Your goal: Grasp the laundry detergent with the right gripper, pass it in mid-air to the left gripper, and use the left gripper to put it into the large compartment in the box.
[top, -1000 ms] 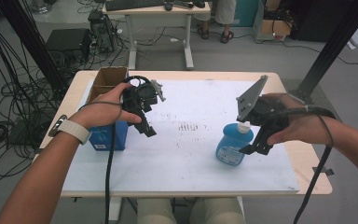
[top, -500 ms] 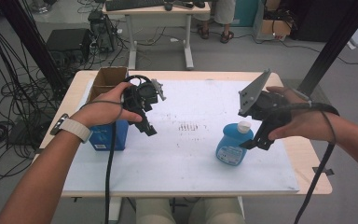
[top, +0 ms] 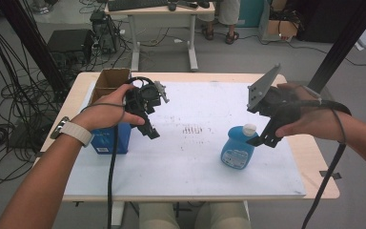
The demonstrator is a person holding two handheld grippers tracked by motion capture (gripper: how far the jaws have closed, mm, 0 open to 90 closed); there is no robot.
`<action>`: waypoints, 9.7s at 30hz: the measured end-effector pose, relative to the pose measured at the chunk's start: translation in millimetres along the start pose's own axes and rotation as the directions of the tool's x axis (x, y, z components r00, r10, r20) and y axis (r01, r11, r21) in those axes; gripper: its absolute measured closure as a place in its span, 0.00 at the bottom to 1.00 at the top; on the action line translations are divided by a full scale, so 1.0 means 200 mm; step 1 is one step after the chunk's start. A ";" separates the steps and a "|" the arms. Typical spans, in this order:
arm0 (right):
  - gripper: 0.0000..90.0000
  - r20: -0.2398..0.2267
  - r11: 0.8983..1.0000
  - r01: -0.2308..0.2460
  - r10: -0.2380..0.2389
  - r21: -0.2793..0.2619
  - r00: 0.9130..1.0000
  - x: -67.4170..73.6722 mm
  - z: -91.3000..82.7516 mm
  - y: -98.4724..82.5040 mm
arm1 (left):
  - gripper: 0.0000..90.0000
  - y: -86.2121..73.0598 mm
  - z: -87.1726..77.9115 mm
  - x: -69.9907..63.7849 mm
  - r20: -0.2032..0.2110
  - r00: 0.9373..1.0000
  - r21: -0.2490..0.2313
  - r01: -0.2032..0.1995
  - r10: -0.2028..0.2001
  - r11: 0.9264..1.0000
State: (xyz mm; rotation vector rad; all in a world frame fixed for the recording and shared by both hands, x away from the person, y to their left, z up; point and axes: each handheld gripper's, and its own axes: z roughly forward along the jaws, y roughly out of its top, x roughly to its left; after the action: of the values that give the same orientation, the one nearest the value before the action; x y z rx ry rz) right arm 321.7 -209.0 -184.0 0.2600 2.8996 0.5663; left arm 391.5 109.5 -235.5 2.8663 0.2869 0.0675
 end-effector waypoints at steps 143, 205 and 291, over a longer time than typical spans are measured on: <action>0.04 -0.028 0.802 -0.402 0.435 -0.441 0.900 0.08 0.57 -0.74 | 0.11 -0.03 0.03 -0.01 -0.031 1.000 -0.005 0.004 -0.004 1.000; 0.05 -0.034 0.763 -0.374 0.421 -0.527 0.907 0.10 0.64 -0.78 | 0.11 -0.04 0.03 0.00 -0.040 0.999 -0.013 0.007 -0.007 1.000; 0.06 -0.067 0.744 -0.407 0.442 -0.530 0.895 0.12 0.65 -0.76 | 0.12 -0.06 0.02 0.00 -0.046 0.999 -0.021 0.012 -0.013 1.000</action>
State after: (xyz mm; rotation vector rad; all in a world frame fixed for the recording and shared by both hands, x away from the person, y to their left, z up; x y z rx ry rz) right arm 305.1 -297.2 -364.0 0.8449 2.4741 1.3765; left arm 389.0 119.2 -242.1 2.8454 0.3121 0.1341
